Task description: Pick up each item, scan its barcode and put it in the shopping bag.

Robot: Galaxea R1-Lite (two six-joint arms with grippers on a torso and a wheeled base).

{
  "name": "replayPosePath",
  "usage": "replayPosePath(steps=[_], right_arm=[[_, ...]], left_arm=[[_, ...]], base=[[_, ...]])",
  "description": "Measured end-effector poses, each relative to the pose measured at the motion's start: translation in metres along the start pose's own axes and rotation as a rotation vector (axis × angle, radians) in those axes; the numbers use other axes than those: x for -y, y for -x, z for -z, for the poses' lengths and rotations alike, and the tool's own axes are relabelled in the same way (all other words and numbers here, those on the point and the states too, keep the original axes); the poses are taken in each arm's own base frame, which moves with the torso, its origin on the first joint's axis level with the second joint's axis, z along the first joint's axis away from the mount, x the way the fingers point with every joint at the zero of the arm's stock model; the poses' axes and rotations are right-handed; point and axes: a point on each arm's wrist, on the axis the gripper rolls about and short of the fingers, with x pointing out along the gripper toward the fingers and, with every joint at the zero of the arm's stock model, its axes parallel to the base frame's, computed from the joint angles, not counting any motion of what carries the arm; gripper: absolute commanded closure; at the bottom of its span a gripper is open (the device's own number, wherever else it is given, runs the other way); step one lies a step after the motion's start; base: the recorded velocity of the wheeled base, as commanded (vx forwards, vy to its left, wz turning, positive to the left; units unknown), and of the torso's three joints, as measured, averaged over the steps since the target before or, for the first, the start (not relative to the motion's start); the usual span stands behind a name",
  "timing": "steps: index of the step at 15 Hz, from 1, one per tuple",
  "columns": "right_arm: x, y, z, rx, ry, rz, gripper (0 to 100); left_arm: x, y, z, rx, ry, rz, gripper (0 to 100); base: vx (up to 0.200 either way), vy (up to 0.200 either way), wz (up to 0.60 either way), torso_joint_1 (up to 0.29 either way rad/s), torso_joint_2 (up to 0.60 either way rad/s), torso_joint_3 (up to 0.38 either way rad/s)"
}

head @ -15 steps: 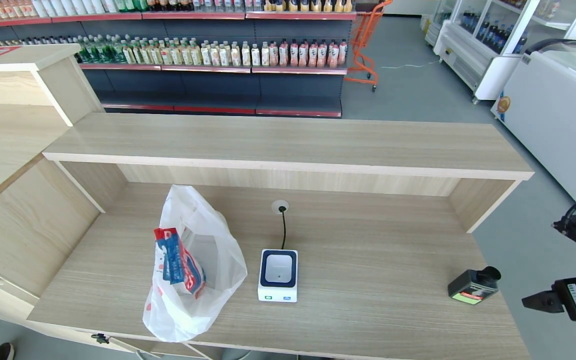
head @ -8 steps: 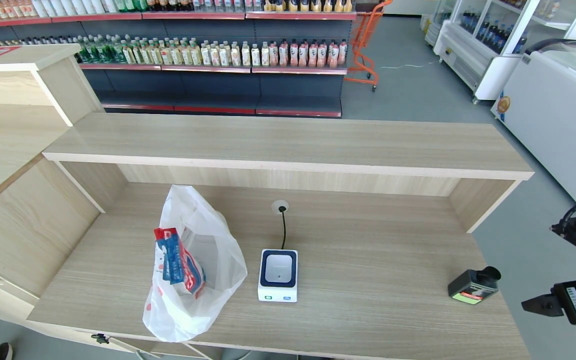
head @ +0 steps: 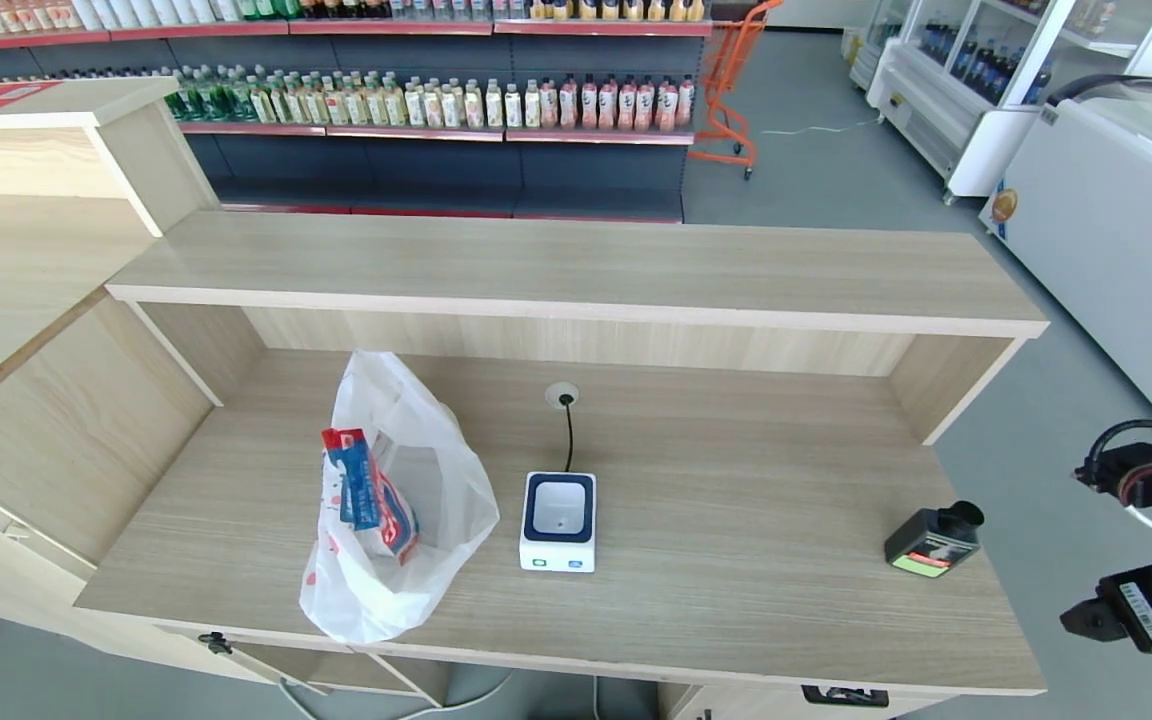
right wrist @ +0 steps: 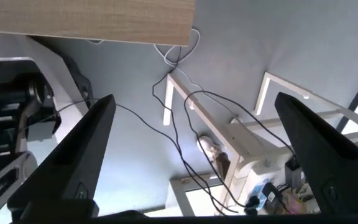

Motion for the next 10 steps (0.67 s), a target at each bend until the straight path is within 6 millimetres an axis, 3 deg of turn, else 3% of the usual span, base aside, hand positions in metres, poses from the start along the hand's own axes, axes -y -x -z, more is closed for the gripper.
replayPosePath(steps=[2, 7, 10], right_arm=[[0.002, -0.018, -0.016, 0.094, -0.019, 0.055, 0], [0.003, -0.058, -0.013, 0.022, 0.141, 0.043, 0], [0.002, -0.086, -0.024, 0.098, 0.160, 0.043, 0]], left_arm=[[0.000, 0.000, 0.000, 0.000, 0.000, 0.000, 0], [0.000, 0.000, 0.000, 0.000, 0.000, 0.000, 0], [0.000, 0.000, 0.000, 0.000, 0.000, 0.000, 0]], base=[[0.000, 0.000, 0.00, 0.000, 0.00, 0.000], [0.000, 0.000, 0.00, 0.000, 0.00, 0.000], [0.000, 0.000, 0.00, 0.000, 0.00, 0.000]])
